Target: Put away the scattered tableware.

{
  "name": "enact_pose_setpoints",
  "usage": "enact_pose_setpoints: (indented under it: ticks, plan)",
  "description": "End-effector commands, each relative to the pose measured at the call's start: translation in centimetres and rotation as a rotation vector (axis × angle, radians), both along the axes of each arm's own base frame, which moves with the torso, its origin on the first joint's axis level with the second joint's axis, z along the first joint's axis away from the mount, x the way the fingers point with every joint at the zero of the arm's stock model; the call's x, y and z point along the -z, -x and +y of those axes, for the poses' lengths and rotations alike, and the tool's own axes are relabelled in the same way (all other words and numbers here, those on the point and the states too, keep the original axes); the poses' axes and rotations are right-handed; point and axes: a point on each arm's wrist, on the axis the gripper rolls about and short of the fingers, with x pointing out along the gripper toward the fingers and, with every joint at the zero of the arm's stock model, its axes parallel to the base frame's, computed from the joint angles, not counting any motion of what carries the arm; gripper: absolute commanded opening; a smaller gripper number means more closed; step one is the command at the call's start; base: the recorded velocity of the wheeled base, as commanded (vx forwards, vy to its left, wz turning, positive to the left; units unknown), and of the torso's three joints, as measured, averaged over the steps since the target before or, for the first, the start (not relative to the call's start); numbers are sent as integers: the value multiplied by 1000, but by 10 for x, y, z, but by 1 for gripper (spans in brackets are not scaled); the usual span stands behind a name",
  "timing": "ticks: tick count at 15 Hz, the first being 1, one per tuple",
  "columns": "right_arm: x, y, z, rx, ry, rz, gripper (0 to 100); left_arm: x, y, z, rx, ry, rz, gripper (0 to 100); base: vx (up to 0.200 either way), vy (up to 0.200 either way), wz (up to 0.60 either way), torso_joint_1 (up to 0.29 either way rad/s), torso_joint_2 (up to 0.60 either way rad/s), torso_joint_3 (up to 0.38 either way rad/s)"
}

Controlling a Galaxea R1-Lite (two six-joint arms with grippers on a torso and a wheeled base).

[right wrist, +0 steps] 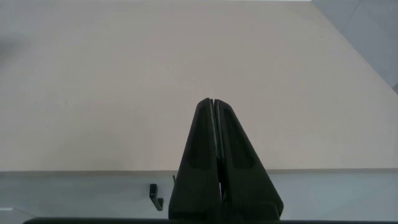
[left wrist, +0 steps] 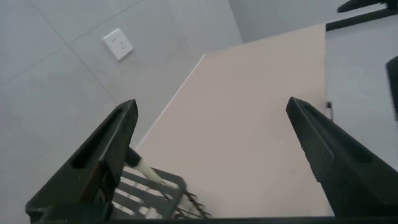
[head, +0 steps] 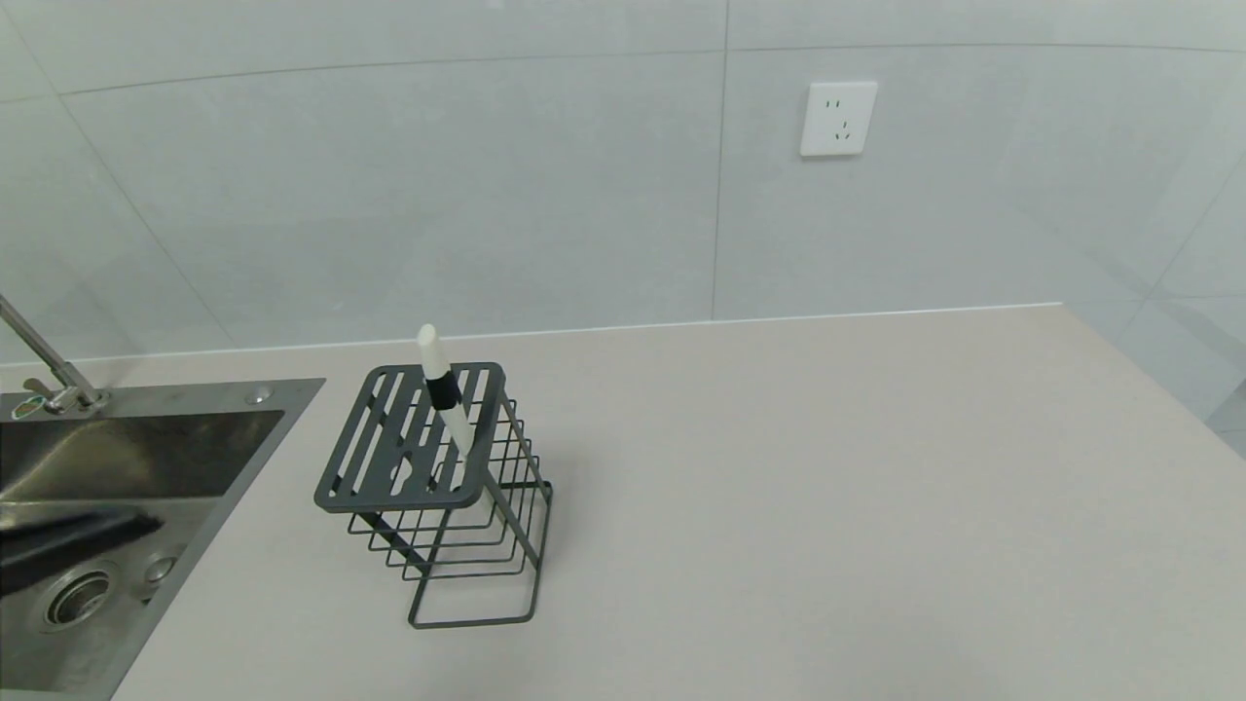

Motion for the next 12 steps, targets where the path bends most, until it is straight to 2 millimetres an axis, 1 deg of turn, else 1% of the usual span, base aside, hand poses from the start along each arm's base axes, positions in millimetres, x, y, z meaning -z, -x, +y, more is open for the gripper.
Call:
enact_pose_setpoints:
  ticks: [1,2,3,4,5,6,7,8,10,11,12]
  plan:
    - [0,1,0,-2,1,-7,0,38,73,3,8,74,54,100,0,0,0,0,0,0]
    - [0,1,0,0,1,-7,0,50,82,3,8,82,89,100,0,0,0,0,0,0]
    - [0,1,0,0,1,-7,0,68,92,3,8,88,136,100,0,0,0,0,0,0]
    - [0,1,0,0,1,-7,0,86,92,2,-47,93,184,100,0,0,0,0,0,0]
    - [0,1,0,1,1,-7,0,105,83,3,-122,90,223,100,0,0,0,0,0,0]
    - [0,1,0,0,1,-7,0,116,78,6,-312,107,287,100,0,0,0,0,0,0]
    - [0,1,0,-2,1,-7,0,120,75,9,-514,139,329,100,0,0,0,0,0,0]
    - [0,1,0,-2,1,-9,0,120,73,13,-719,197,318,100,0,0,0,0,0,0]
    - [0,1,0,-7,3,-9,0,120,71,17,-893,233,303,100,0,0,0,0,0,0]
    - [0,1,0,-8,4,-9,0,120,71,18,-928,244,301,100,0,0,0,0,0,0]
    - [0,1,0,-8,3,-9,0,122,71,20,-1013,265,314,100,0,0,0,0,0,0]
